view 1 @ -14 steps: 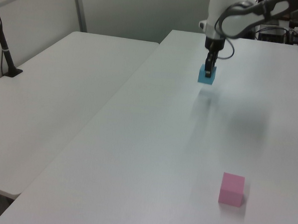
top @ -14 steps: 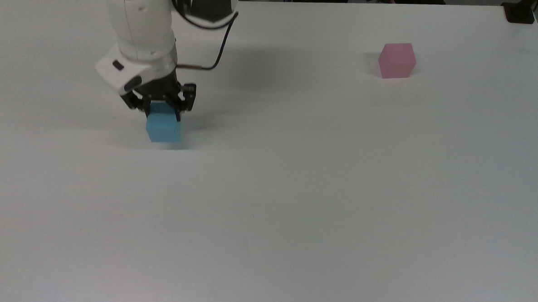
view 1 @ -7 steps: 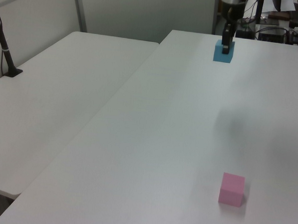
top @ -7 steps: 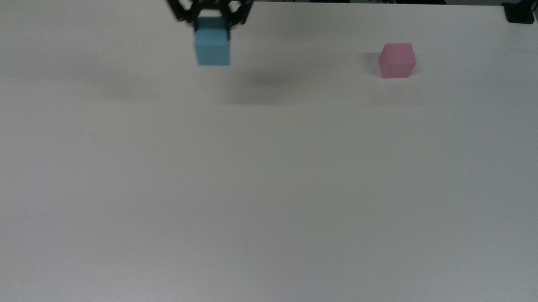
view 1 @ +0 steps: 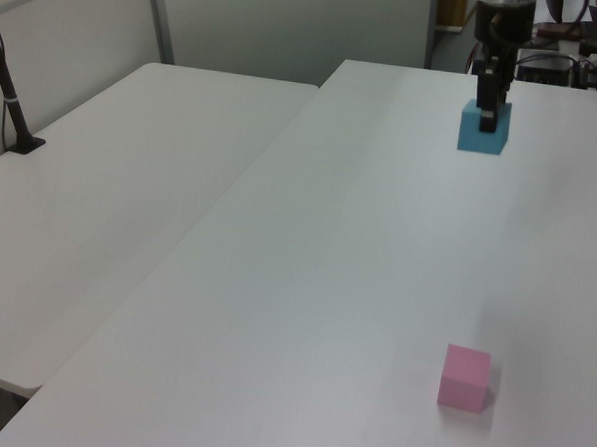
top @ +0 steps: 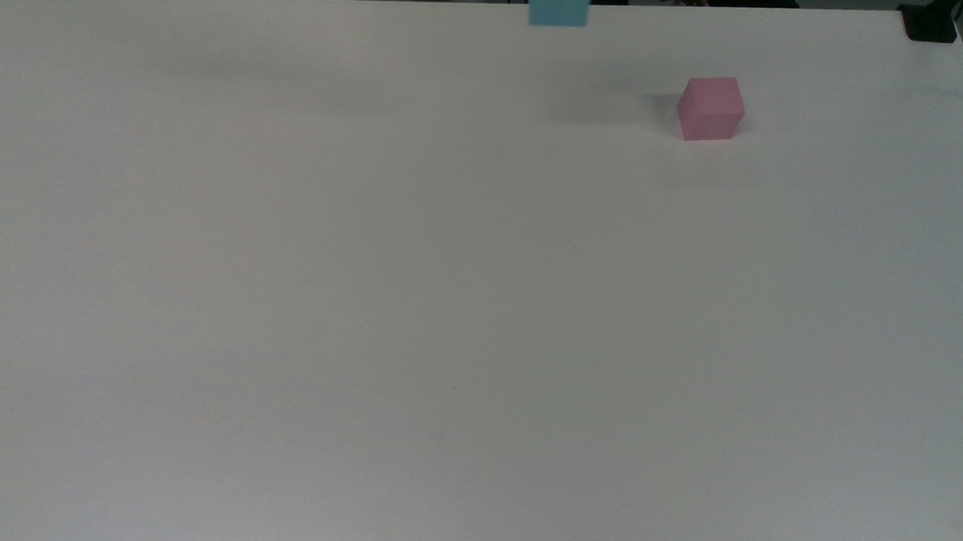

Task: Put blue cube on pink cube
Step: 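Lift the light-blue cube and carry it over the pink cube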

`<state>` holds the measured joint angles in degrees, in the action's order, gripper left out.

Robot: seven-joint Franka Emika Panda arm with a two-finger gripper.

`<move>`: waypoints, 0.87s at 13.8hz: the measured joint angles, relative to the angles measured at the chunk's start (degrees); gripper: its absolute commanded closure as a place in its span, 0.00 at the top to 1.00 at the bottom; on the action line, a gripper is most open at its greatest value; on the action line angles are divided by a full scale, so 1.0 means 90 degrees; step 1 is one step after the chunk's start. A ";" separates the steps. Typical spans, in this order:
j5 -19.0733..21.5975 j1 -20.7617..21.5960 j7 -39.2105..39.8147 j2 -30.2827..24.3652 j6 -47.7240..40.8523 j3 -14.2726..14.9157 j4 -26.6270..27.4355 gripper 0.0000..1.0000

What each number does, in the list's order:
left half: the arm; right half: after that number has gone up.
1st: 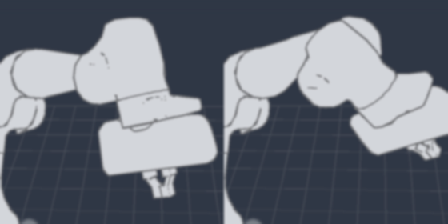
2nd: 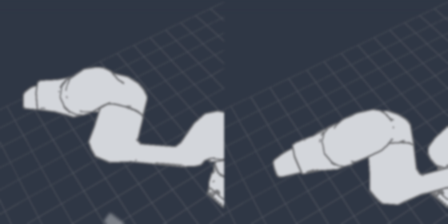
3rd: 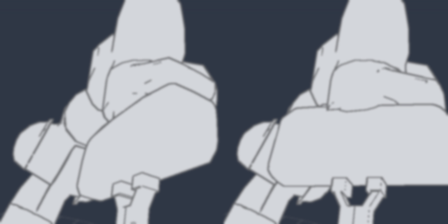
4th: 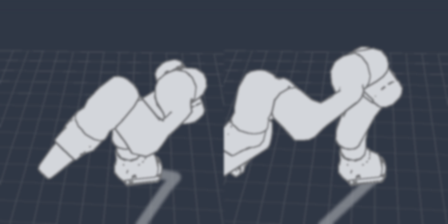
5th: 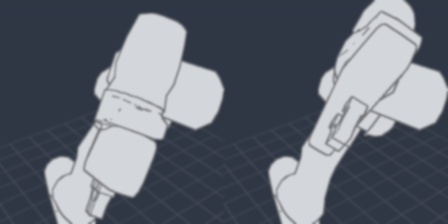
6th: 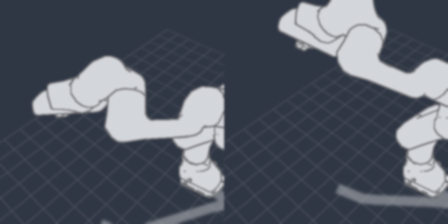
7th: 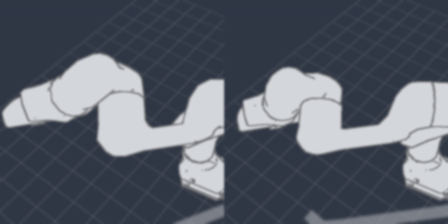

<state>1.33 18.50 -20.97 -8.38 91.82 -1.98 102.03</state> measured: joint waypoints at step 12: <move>0.0169 0.0633 -0.1730 0.0433 0.2915 -0.1795 0.2119 0.52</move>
<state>2.86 24.19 -36.53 -4.48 118.05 -18.14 121.10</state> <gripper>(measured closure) 0.454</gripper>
